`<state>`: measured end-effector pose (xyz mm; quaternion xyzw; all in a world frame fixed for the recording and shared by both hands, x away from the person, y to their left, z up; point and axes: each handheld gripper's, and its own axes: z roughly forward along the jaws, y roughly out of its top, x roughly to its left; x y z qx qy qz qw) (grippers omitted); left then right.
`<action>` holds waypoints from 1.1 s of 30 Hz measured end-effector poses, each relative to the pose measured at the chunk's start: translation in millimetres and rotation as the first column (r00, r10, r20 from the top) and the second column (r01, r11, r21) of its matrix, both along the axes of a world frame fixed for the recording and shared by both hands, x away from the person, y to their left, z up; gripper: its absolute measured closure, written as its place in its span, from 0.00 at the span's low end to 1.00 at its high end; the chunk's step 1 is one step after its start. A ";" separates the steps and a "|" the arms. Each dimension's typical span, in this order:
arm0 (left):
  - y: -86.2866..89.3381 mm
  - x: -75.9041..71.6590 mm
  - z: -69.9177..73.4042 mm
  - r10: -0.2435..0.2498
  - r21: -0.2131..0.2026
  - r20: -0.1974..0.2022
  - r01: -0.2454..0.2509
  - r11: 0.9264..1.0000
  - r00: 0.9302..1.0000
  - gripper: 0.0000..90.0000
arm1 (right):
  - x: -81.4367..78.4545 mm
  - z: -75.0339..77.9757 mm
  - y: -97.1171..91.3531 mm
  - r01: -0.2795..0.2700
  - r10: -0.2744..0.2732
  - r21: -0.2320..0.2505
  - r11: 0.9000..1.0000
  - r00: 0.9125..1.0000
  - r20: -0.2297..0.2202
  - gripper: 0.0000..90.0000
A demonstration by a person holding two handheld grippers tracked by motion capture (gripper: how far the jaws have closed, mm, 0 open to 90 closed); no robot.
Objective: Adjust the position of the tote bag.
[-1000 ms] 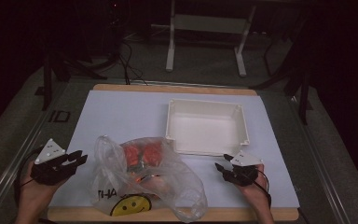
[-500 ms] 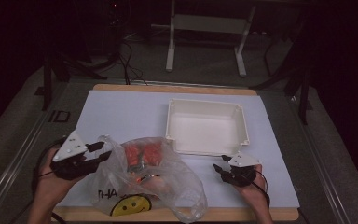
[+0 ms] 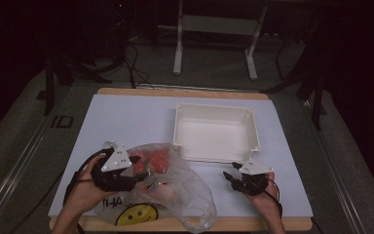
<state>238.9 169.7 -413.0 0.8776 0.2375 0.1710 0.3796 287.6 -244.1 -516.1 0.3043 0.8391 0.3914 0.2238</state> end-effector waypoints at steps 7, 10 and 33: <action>-9.9 -1.9 -10.6 -0.049 0.033 -0.059 0.051 0.998 0.997 0.48 | -1.8 0.0 5.2 -0.017 0.017 -0.006 1.000 1.000 -0.002 0.55; -12.0 1.5 -18.2 -0.031 0.080 -0.092 0.039 0.996 0.995 0.58 | -3.5 1.0 8.9 -0.030 0.030 -0.011 0.999 1.000 0.002 0.55; 17.3 53.7 -21.3 0.251 0.074 -0.095 -0.244 0.967 0.963 0.99 | -26.8 10.5 68.1 -0.248 0.252 0.095 0.964 0.967 -0.034 0.55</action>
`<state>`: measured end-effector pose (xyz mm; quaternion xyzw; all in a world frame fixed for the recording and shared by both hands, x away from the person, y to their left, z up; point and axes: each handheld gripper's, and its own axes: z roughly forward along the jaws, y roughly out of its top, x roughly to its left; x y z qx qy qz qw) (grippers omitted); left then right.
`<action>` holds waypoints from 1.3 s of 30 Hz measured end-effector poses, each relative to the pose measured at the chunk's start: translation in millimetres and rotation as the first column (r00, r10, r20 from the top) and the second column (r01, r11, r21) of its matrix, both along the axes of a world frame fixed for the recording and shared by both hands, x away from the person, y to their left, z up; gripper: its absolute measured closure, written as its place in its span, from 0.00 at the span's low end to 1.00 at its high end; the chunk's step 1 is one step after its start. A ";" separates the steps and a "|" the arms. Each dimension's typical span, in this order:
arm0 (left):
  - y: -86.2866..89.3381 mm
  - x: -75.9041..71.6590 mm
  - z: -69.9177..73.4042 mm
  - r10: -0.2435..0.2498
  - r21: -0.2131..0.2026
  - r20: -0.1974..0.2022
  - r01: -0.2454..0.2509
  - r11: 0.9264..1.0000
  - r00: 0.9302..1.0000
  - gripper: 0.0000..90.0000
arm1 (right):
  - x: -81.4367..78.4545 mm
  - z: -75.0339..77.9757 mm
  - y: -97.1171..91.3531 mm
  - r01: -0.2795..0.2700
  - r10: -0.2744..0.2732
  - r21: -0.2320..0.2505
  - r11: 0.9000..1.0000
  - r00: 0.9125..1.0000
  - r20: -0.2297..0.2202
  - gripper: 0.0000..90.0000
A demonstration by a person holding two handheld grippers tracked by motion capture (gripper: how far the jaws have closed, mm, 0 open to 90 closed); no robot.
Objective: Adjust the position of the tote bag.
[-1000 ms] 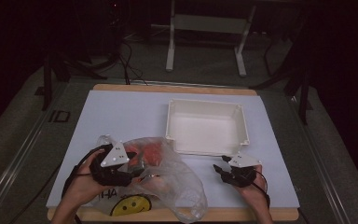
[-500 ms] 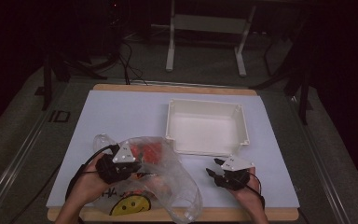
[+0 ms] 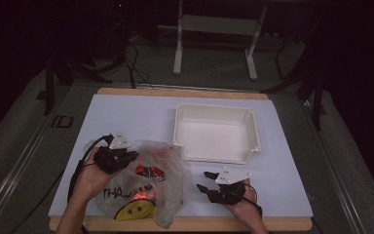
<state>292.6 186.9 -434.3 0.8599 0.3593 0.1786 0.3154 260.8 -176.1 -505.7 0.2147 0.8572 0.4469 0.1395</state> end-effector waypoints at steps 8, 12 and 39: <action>2.0 10.5 3.7 0.040 0.001 0.018 -0.040 0.999 0.999 0.99 | -7.3 4.0 24.6 -0.083 0.084 0.039 0.996 0.996 -0.020 0.52; 3.9 14.5 6.6 0.060 -0.004 0.024 -0.060 0.998 0.998 0.99 | -13.2 10.7 38.9 -0.129 0.131 0.058 0.990 0.991 -0.026 0.43; 50.7 29.5 8.0 0.293 0.037 0.057 -0.296 0.955 0.954 1.00 | -24.5 9.9 64.3 -0.243 0.243 -0.019 0.970 0.970 -0.022 1.00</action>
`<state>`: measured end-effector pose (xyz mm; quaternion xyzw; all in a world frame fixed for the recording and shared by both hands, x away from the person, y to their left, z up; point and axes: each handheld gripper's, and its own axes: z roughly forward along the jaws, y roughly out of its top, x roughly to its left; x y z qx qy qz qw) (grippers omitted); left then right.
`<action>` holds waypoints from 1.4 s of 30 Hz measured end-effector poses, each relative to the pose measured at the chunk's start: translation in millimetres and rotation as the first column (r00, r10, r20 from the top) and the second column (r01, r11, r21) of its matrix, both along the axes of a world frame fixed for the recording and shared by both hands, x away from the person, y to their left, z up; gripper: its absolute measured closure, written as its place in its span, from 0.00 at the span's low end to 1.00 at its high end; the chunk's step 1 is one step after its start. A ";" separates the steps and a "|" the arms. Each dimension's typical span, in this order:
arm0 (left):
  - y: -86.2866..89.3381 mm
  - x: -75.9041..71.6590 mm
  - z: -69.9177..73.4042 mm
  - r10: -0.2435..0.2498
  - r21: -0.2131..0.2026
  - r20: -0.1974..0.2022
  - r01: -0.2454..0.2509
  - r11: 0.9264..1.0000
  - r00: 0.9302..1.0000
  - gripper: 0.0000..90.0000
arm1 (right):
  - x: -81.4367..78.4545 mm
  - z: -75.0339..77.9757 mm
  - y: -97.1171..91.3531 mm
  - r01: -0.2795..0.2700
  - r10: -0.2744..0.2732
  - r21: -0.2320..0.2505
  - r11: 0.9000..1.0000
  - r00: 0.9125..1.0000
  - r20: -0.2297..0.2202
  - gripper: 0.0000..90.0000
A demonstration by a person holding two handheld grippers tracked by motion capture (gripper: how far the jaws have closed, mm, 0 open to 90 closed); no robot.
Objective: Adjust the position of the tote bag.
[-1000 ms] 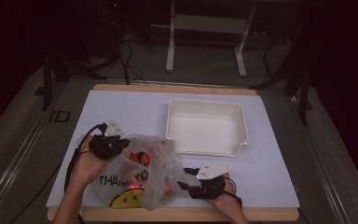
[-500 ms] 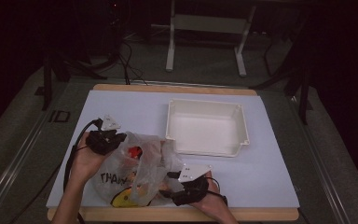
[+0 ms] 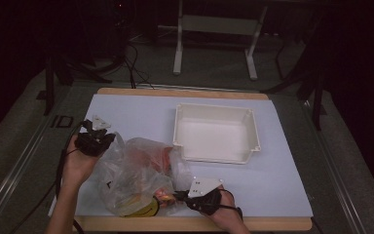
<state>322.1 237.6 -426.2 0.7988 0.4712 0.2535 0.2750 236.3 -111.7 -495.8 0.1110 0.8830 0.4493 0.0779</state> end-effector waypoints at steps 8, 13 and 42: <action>37.8 7.6 -8.5 0.119 0.005 -0.024 -0.119 0.993 0.993 1.00 | -4.5 -8.7 -14.9 -0.008 0.007 -0.042 0.999 1.000 -0.026 1.00; 50.0 9.7 -18.1 0.146 -0.010 -0.050 -0.146 0.989 0.988 1.00 | -7.8 -16.7 -22.2 -0.009 0.007 -0.060 0.998 0.999 -0.042 1.00; 21.0 -66.0 14.2 -0.091 -0.131 0.102 0.104 0.986 0.991 0.56 | 0.2 13.0 -20.1 0.058 -0.057 0.065 0.996 0.998 -0.018 0.50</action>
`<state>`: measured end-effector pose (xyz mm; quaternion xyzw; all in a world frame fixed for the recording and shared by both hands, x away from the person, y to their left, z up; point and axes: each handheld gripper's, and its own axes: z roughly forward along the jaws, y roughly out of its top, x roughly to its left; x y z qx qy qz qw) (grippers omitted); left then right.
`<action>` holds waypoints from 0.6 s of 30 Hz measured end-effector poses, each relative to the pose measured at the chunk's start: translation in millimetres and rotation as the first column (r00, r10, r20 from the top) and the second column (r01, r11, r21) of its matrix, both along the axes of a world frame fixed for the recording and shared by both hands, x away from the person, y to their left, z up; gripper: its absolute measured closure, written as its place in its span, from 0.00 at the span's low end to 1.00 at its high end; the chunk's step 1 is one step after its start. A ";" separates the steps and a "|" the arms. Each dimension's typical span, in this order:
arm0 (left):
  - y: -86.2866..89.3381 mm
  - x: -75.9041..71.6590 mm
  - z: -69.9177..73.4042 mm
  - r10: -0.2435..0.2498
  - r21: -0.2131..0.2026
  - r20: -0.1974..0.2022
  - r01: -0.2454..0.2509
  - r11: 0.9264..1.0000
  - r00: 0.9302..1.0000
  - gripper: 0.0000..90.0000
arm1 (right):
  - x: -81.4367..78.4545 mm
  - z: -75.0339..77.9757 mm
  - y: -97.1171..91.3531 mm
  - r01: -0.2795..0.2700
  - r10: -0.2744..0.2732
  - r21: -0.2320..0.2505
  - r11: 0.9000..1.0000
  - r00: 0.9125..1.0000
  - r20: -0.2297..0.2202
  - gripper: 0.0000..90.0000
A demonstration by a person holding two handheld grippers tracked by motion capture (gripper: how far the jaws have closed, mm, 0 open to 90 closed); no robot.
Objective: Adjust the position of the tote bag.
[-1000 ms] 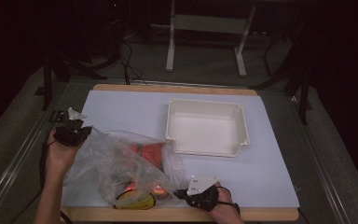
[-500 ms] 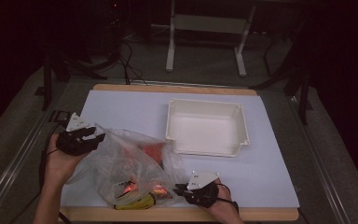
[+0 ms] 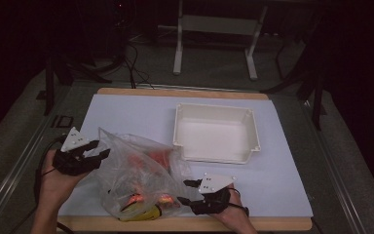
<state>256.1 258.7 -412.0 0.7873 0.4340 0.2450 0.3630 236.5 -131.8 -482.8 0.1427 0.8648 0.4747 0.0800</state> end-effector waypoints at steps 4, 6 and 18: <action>-4.5 -8.3 -4.5 -0.036 -0.019 -0.008 0.036 0.999 0.999 0.56 | 0.9 5.9 2.9 0.002 -0.003 0.027 1.000 1.000 0.008 0.48; -9.6 -12.3 -7.7 -0.057 -0.010 -0.017 0.056 0.998 0.998 0.56 | 1.4 9.5 5.6 0.002 -0.003 0.041 0.999 1.000 0.013 0.47; -26.2 -26.1 -32.3 -0.150 -0.067 -0.080 0.145 0.987 0.985 0.57 | 9.6 27.2 37.9 -0.029 0.026 0.061 0.998 0.999 0.038 0.44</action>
